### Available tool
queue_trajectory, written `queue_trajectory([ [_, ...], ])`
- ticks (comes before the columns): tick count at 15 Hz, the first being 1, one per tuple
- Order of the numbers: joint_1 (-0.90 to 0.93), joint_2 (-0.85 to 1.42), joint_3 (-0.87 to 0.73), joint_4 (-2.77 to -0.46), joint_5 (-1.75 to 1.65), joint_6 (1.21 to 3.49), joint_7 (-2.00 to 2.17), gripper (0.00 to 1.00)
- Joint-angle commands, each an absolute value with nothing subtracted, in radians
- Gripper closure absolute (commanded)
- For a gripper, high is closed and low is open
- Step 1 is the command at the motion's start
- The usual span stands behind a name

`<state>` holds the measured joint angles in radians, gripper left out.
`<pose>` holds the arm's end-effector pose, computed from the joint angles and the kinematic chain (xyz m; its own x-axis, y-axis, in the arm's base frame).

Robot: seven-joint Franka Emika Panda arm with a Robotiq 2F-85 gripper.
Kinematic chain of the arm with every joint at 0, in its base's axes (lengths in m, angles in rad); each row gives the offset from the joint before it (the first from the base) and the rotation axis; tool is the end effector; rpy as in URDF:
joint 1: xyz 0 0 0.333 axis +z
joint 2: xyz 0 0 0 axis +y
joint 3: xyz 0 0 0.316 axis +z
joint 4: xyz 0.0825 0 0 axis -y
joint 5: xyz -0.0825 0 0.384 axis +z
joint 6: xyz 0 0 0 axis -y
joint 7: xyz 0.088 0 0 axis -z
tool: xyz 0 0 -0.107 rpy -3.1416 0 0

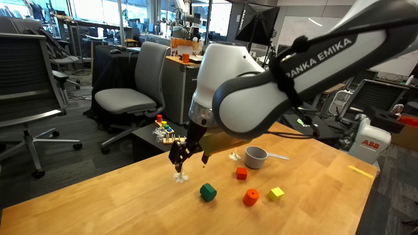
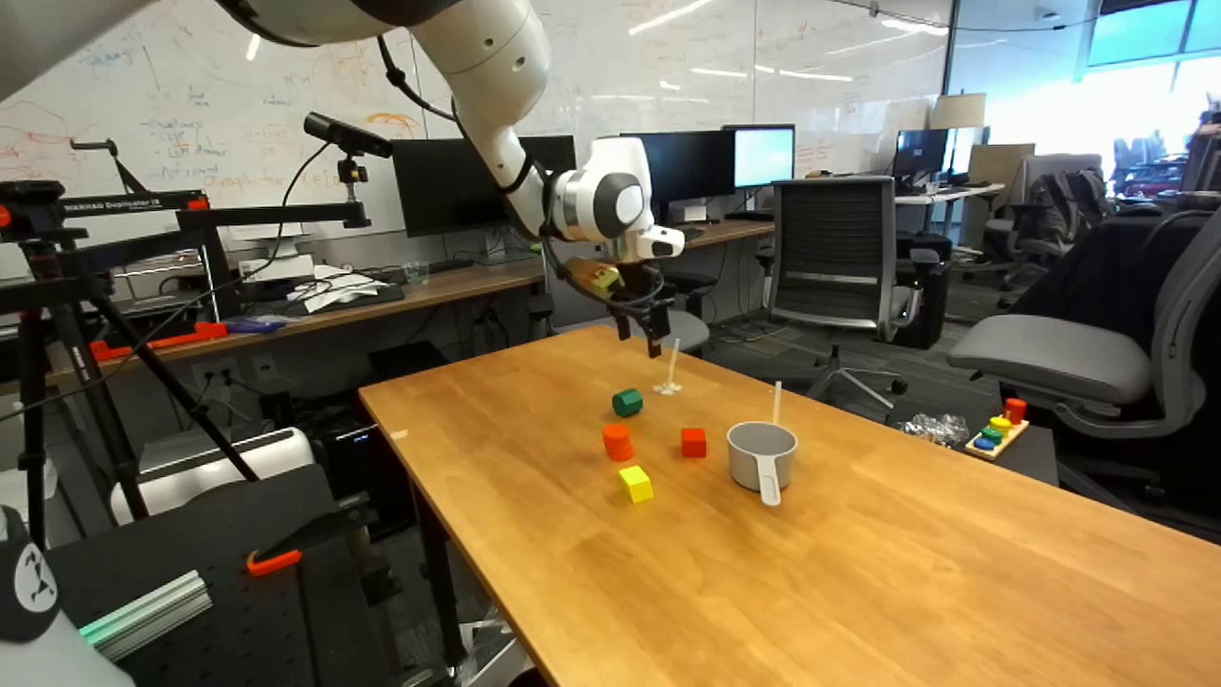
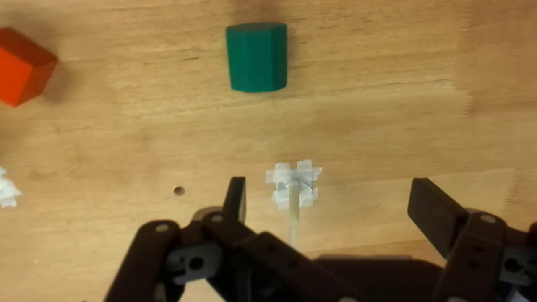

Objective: Put all the blocks in the gray pot one at a time except the orange cylindrical block

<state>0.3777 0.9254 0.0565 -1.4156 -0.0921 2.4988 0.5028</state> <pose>0.6738 0.3035 0.1579 0.9884 -0.0294 0.1492 -0.0210 -0.9981 -0.0580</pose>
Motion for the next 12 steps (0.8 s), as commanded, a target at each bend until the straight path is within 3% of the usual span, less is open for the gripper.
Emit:
queue_trajectory([
  [1,0.47,0.951,-0.01,-1.435,-0.048,2.576,0.677,0.0],
  [12,0.586,0.834,-0.16,-1.557,-0.125,2.559,1.019,0.0],
])
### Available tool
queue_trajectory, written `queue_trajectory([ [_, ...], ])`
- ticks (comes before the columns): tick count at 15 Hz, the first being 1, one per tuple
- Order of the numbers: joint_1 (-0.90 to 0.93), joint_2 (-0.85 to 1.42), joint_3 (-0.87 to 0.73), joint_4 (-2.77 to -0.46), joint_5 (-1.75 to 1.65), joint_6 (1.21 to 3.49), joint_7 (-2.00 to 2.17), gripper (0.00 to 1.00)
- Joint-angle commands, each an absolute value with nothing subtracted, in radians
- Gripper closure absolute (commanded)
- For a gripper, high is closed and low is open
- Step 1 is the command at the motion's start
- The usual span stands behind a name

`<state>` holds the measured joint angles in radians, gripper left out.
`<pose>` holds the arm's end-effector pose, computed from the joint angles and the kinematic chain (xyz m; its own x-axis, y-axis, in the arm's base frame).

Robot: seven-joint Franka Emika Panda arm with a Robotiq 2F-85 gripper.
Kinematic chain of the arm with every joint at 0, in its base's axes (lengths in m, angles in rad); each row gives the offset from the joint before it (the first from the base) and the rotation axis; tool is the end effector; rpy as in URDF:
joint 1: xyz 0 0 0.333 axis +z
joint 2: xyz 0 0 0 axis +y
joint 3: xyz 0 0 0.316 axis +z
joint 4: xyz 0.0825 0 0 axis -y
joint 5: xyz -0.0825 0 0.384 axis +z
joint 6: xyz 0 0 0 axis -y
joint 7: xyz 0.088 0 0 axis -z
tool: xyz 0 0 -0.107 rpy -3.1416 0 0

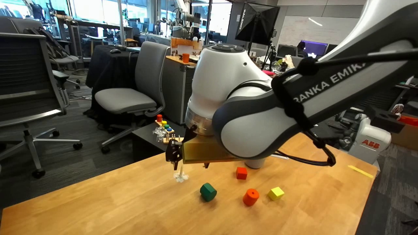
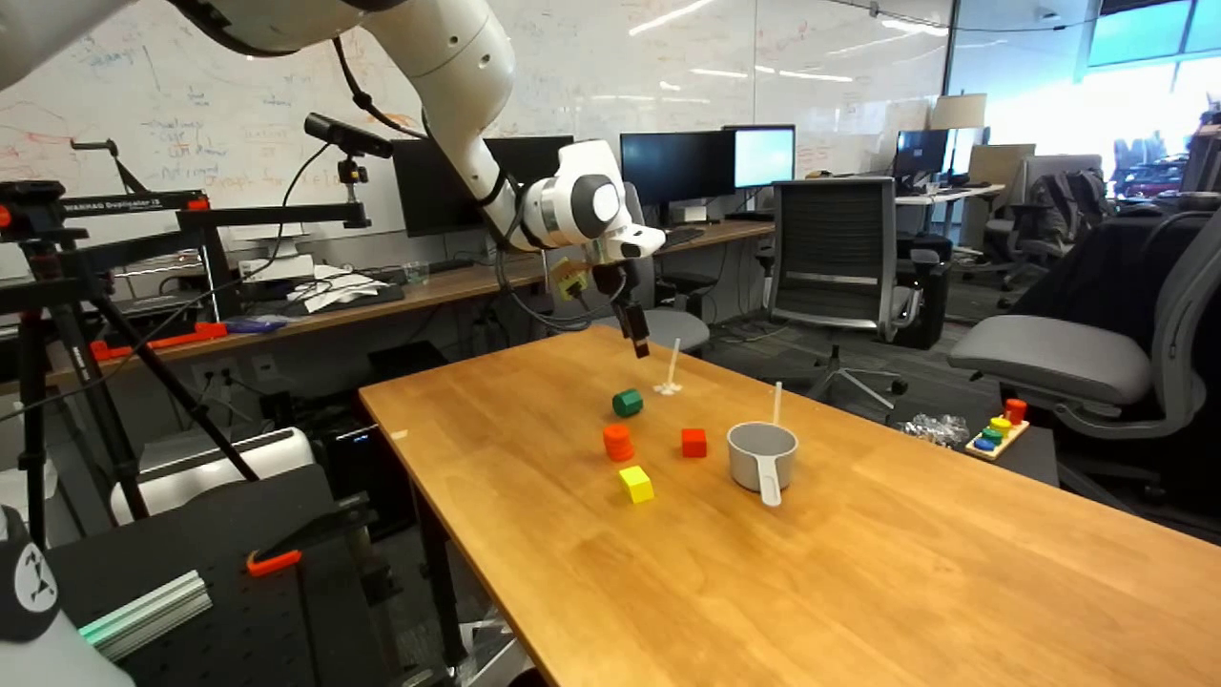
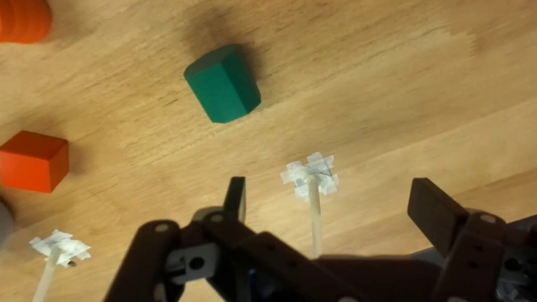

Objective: Put all the blocks in the gray pot one at a time except the orange cylindrical block

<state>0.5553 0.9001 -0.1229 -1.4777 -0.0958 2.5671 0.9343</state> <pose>0.6560 0.3232 0.1593 0.9032 -0.3575 0.2373 -0.3564 -0.9330 -0.0491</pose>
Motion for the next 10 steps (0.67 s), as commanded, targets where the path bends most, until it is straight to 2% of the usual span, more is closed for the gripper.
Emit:
queue_trajectory([
  [1,0.589,0.828,-0.164,-1.571,-0.129,2.563,1.041,0.0],
  [10,0.596,0.752,-0.154,-1.78,-0.156,2.559,1.185,0.0],
])
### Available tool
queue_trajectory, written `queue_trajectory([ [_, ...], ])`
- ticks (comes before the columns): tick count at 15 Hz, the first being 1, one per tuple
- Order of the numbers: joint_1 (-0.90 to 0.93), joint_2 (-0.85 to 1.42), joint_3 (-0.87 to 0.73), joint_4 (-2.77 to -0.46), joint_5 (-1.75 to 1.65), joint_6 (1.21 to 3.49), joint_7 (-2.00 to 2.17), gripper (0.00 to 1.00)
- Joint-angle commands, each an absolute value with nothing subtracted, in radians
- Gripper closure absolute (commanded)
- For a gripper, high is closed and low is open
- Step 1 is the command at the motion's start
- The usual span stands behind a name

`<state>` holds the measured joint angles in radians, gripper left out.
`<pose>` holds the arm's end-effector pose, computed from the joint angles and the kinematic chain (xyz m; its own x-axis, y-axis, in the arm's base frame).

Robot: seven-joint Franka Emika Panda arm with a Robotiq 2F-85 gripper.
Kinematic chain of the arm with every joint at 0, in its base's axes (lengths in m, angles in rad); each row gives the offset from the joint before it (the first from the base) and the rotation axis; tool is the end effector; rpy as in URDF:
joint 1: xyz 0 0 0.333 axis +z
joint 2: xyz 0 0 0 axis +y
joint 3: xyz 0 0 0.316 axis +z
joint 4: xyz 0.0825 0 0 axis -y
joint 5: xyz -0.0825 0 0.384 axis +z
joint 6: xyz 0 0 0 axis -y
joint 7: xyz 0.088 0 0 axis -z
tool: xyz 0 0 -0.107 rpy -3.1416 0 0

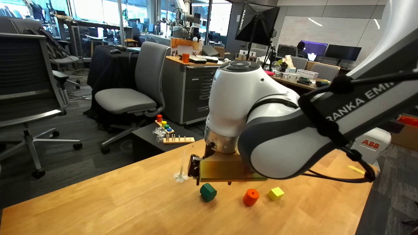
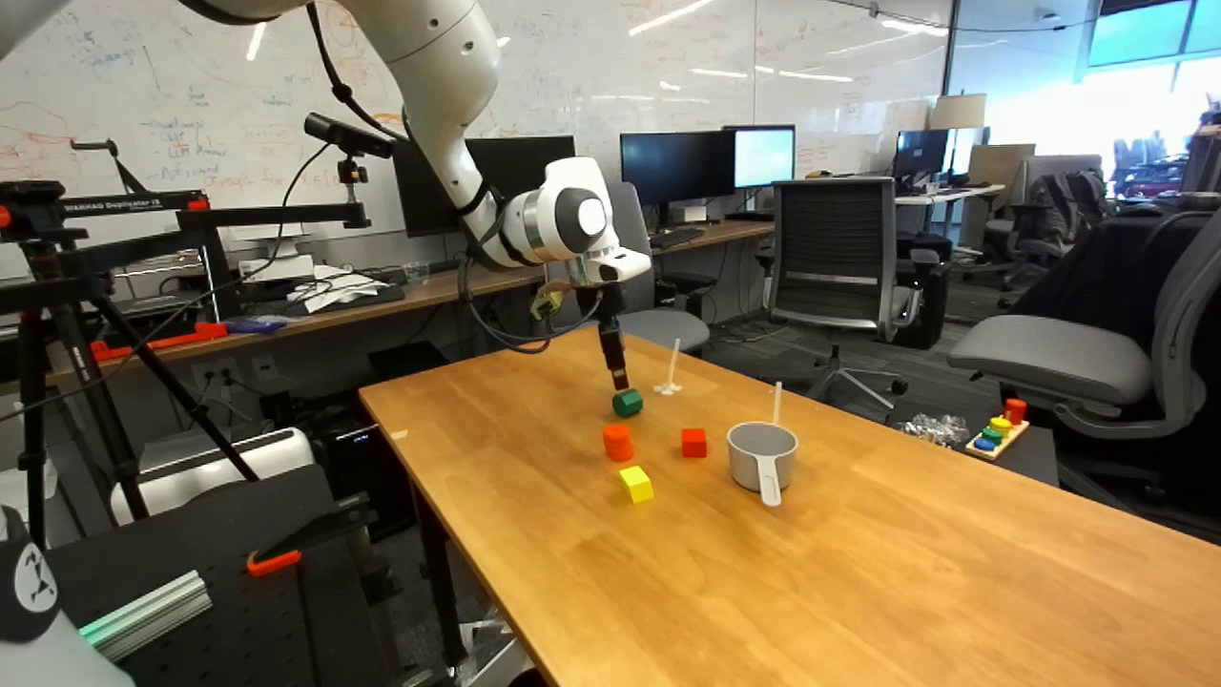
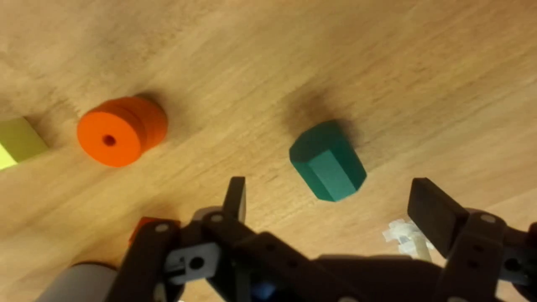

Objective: Put all the blocks in the gray pot one at a time except the orange cylindrical block

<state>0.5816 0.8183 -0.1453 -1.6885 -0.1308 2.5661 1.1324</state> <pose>0.6083 0.2963 0.1313 0.8447 -0.5020 0.1855 -0.5160 -0.8559 0.0336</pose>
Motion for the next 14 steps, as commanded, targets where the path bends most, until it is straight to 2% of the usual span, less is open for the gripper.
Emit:
queue_trajectory([
  [1,0.593,0.745,-0.152,-1.794,-0.161,2.557,1.189,0.0],
  [3,0.49,0.717,-0.038,-1.819,-0.122,2.559,1.002,0.0],
  [7,0.428,0.711,0.024,-1.807,-0.135,2.506,0.781,0.0],
  [14,0.445,0.752,-0.035,-1.706,-0.198,2.4,0.653,0.0],
])
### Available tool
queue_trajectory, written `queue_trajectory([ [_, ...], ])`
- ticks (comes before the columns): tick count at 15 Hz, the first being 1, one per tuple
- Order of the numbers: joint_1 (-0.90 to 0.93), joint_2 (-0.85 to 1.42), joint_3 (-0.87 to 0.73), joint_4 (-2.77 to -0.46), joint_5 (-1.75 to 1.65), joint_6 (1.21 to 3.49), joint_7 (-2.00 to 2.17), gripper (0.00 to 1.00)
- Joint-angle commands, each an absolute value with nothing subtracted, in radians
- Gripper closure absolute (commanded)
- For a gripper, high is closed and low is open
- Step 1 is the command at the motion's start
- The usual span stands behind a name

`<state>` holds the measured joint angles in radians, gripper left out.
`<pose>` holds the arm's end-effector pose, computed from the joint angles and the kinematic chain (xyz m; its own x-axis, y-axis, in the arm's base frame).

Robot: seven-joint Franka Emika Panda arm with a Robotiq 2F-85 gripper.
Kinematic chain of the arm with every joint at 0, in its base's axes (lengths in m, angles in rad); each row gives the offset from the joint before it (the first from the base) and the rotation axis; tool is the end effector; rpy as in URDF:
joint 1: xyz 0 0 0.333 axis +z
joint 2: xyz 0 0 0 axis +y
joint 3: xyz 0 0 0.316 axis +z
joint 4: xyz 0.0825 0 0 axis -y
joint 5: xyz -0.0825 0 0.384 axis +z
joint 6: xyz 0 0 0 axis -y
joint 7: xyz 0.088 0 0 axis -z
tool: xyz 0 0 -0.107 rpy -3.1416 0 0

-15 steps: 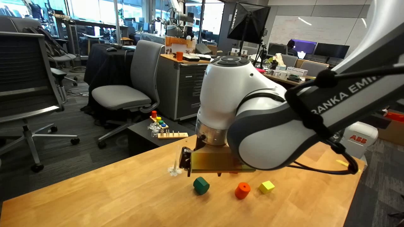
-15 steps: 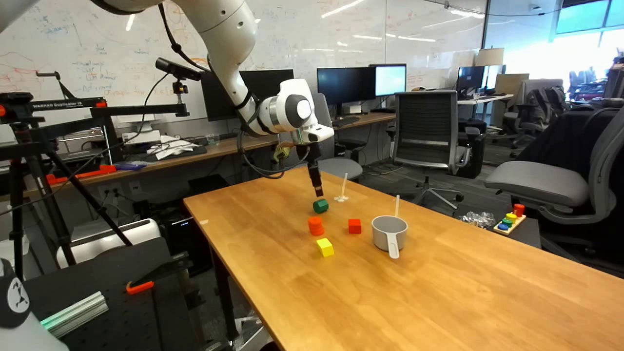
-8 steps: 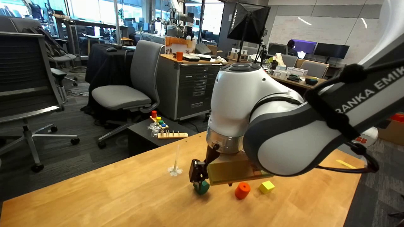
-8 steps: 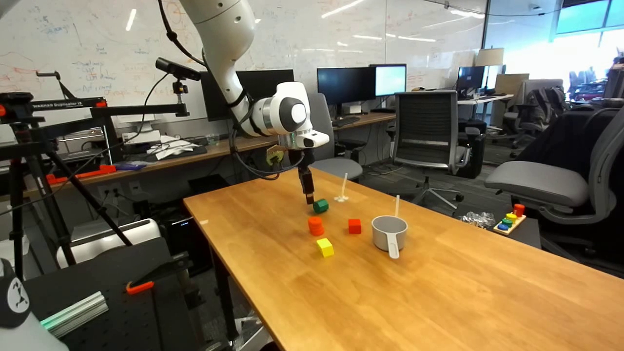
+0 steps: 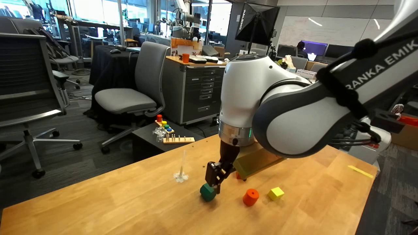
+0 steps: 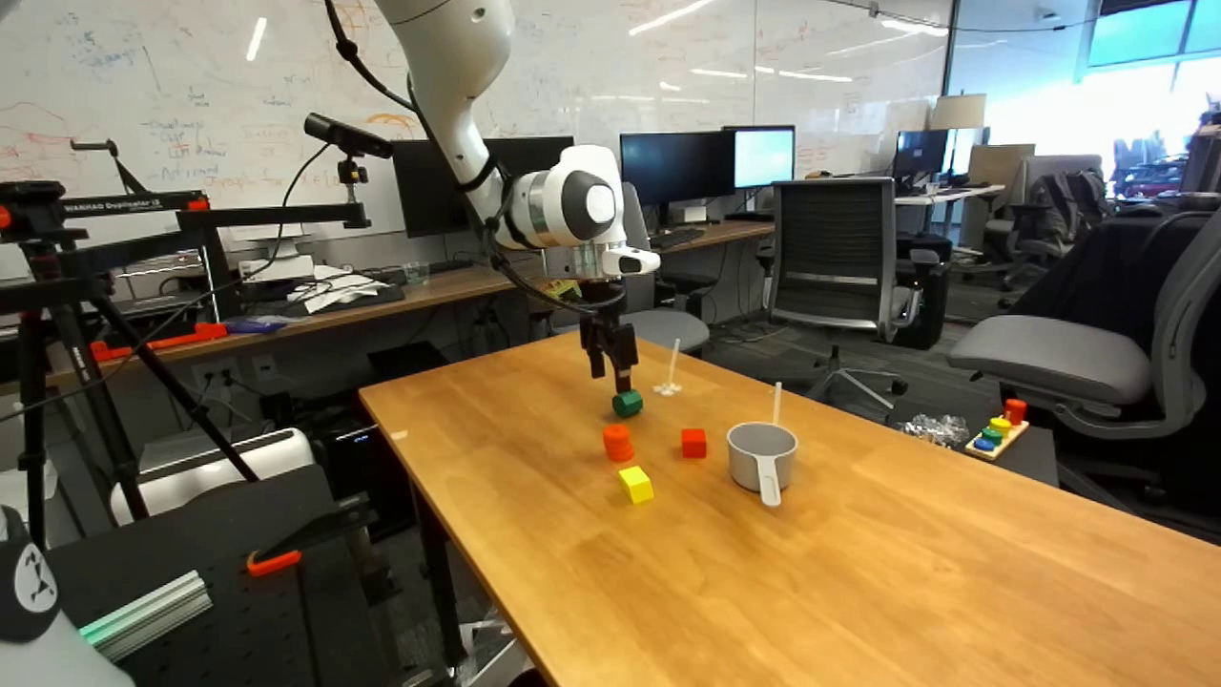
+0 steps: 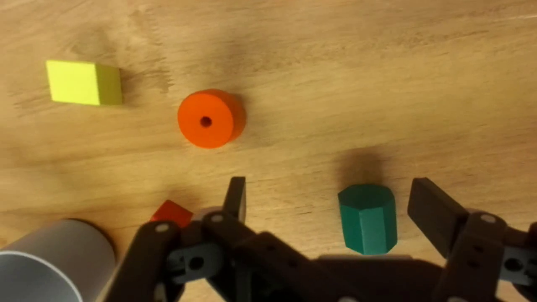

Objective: Put all the blocks in the gray pot one at a time except the orange cylindrical block

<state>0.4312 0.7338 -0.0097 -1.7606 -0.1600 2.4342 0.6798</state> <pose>0.5947 0.2666 0.1438 0.9914 -0.1300 0.0125 -0.1305 -0.9839 0.1217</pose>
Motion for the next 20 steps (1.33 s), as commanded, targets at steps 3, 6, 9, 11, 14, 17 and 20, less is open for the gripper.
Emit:
queue_trajectory([
  [3,0.454,0.808,-0.058,-1.632,-0.231,2.437,0.678,0.0],
  [6,0.454,0.871,-0.05,-1.551,-0.223,2.455,0.671,0.0],
  [9,0.465,0.936,-0.045,-1.478,-0.209,2.458,0.671,0.0],
  [11,0.47,0.966,-0.043,-1.449,-0.199,2.461,0.674,0.0],
  [14,0.473,1.001,-0.042,-1.413,-0.187,2.462,0.671,0.0],
  [17,0.473,1.024,-0.042,-1.391,-0.182,2.477,0.669,0.26],
  [20,0.472,1.024,-0.042,-1.382,-0.16,2.467,0.684,0.51],
])
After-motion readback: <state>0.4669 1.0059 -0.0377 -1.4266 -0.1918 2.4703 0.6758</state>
